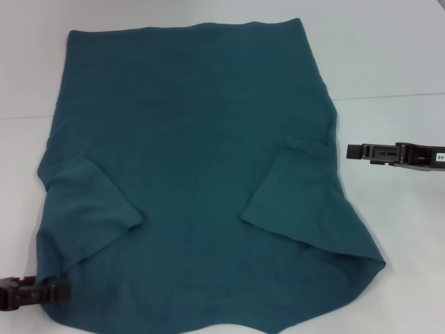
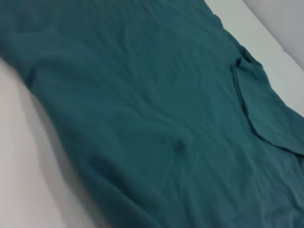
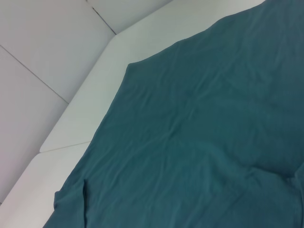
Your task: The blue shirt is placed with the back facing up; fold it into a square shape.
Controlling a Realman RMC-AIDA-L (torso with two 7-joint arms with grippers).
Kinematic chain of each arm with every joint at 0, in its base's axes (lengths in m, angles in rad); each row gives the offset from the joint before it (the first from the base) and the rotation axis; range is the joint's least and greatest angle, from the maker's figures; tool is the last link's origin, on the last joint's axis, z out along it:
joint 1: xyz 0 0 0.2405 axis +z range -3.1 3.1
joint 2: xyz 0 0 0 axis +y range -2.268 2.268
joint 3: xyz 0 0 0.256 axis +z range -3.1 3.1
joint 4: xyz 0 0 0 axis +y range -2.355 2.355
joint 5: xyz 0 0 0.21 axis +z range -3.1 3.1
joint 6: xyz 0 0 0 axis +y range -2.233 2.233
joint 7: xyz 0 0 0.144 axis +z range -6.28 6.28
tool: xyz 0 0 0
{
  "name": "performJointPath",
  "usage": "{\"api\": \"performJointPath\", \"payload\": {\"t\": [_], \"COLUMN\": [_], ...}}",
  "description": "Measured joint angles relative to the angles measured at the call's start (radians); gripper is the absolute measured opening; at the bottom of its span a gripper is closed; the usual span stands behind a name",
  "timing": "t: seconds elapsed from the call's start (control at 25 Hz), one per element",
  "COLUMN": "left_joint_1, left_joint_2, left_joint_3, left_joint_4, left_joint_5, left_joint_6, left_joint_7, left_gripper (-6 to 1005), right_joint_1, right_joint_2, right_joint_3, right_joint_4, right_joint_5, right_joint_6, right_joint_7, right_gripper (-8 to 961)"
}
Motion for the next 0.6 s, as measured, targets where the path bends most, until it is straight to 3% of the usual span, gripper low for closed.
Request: {"api": "performJointPath", "payload": {"t": [0.6], "left_joint_1": [0.007], "left_joint_2": [0.005], "left_joint_3": [-0.003], "left_joint_4": [0.011], "left_joint_5": [0.033], "left_joint_6": [-0.010], "left_joint_7": [-0.017], "left_gripper": [949], "right_joint_1": [0.000], "right_joint_2": [0.000], "right_joint_3": [0.003], "right_joint_4": [0.000], "right_joint_5": [0.000], "right_joint_6": [0.008], "right_joint_7": [0.000], "right_gripper": [926]}}
